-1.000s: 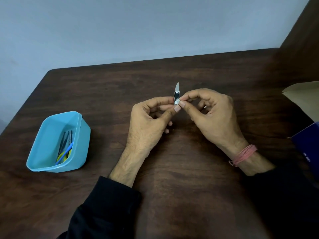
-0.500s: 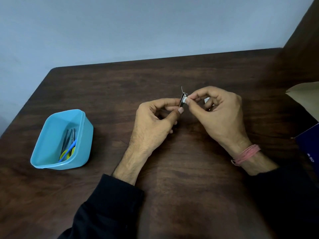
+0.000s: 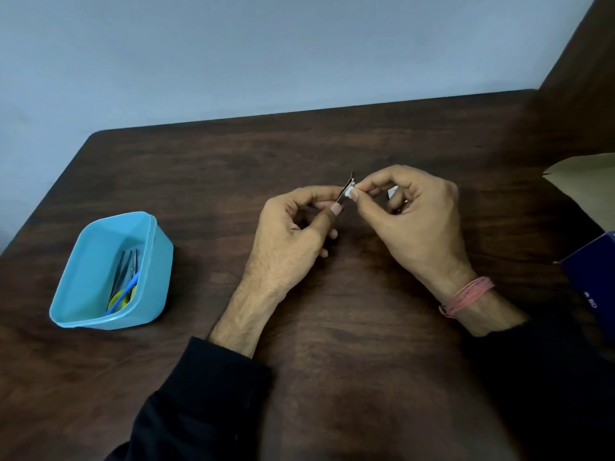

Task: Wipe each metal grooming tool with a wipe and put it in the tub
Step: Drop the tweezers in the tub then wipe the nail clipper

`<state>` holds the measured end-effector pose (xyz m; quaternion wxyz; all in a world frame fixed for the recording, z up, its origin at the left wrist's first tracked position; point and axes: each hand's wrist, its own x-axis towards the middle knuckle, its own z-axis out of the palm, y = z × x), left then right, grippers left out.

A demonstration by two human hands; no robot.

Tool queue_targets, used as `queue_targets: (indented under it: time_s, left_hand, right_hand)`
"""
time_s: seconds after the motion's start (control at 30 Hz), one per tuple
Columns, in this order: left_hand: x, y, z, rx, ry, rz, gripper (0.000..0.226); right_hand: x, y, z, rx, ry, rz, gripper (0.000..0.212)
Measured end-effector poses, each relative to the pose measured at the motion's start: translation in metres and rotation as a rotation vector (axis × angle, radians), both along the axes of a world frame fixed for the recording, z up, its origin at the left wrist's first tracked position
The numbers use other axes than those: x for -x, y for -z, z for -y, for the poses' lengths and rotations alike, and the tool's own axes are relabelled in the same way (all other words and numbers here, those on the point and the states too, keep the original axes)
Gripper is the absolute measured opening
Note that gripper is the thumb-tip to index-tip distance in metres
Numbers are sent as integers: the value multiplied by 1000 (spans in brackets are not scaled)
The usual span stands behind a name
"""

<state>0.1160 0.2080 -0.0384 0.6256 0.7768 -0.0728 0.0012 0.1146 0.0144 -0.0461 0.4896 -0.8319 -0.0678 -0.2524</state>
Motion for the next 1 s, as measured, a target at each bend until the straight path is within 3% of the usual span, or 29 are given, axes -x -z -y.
queue_targets:
  time_s: [1.0]
  left_hand:
    - [0, 3, 1, -71, -4, 5, 19]
  right_hand:
    - [2, 1, -1, 22, 28, 26, 5]
